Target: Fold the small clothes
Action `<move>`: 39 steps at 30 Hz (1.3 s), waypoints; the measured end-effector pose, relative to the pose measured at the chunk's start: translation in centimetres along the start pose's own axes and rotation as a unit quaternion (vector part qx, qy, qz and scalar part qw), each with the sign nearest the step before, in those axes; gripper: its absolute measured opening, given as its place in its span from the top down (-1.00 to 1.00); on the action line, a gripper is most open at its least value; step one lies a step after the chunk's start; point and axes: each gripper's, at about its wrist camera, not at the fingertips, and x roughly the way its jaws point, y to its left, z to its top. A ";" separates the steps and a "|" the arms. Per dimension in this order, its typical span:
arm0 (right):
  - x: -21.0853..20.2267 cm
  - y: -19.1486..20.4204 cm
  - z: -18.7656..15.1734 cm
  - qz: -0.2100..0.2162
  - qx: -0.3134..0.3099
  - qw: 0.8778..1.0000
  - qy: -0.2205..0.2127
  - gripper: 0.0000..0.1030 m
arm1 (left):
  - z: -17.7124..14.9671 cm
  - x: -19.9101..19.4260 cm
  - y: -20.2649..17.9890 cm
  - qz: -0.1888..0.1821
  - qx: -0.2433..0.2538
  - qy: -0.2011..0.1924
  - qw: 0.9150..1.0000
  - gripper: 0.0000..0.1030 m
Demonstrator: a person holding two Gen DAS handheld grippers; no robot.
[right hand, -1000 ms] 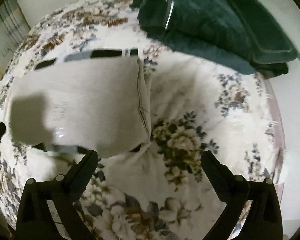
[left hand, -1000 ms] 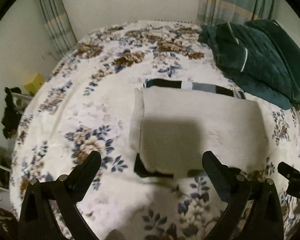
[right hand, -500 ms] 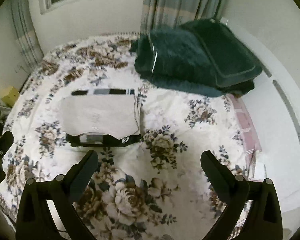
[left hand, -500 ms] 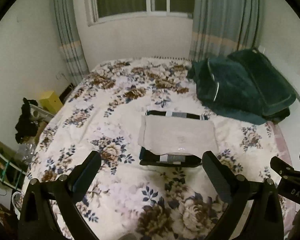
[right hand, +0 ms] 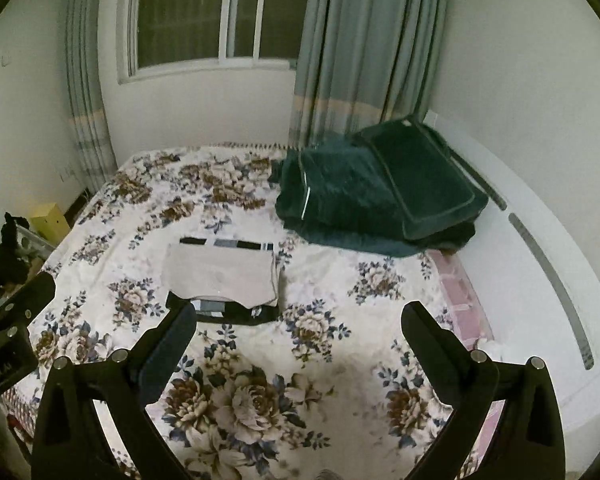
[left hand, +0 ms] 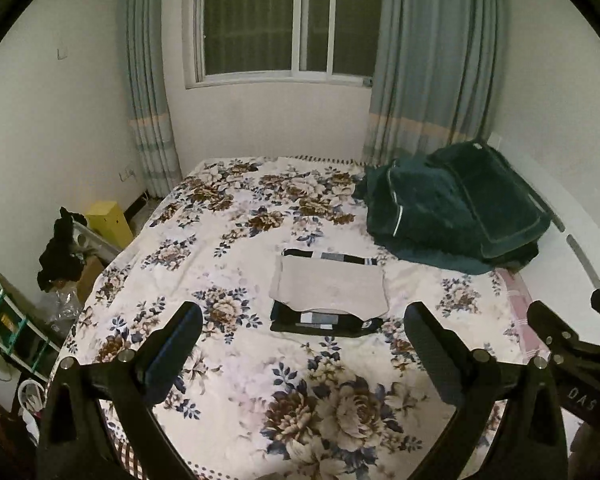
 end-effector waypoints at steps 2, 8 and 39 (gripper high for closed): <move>-1.6 -0.4 -0.1 0.006 0.002 1.000 -0.006 -1.00 | -0.1 -1.4 -0.2 -0.001 0.002 -0.007 1.000 -1.00; -5.6 -1.0 0.2 0.028 0.001 0.999 -0.023 -1.00 | -0.5 -3.6 -0.5 0.003 0.012 -0.015 1.000 -1.00; -9.0 -2.1 0.7 0.066 0.002 0.998 -0.022 -1.00 | -0.1 -7.8 0.7 0.020 0.002 -0.031 0.999 -1.00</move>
